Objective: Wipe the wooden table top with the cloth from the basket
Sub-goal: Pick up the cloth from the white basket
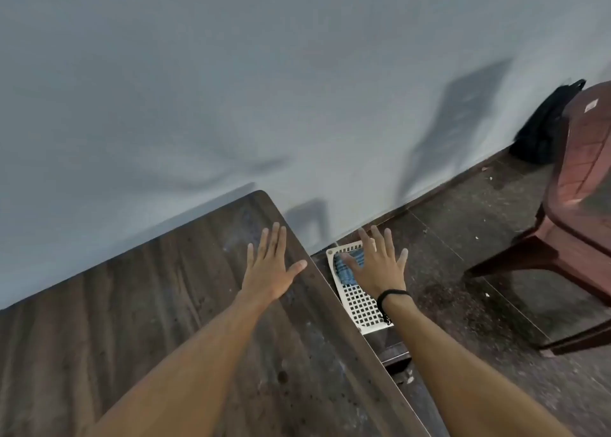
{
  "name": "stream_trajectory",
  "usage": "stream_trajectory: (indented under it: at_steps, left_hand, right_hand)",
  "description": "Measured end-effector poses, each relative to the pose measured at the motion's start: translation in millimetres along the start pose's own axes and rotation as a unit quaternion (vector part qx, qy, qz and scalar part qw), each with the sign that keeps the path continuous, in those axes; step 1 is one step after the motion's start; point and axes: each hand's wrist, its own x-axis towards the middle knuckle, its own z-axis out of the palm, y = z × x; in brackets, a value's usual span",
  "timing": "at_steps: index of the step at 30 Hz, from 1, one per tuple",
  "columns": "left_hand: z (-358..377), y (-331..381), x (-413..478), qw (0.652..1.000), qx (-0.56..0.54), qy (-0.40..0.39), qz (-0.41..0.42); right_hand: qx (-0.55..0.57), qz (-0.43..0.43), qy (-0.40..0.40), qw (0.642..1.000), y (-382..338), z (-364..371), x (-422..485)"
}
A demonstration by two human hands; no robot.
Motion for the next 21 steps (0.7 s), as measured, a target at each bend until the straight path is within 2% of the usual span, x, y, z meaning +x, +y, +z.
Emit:
stream_trajectory:
  at_steps: [5, 11, 17, 21]
  left_hand:
    - [35.4, -0.2, 15.9, 0.999, -0.008, 0.014, -0.040]
    - [78.6, -2.1, 16.8, 0.997, -0.037, -0.033, -0.061]
    - [104.2, -2.9, 15.4, 0.995, 0.018, 0.061, -0.070]
    - [106.4, -3.6, 16.0, 0.994, 0.029, 0.081, -0.068]
  right_hand:
    - [-0.002, 0.019, -0.038, 0.999, 33.5, 31.6, 18.5]
    - [-0.022, 0.018, -0.092, 0.995, 68.7, 75.2, 34.9]
    - [-0.045, 0.025, -0.165, 0.985, 96.0, 125.7, 62.3]
    - [-0.071, 0.019, -0.207, 0.976, 101.1, 154.4, 86.9]
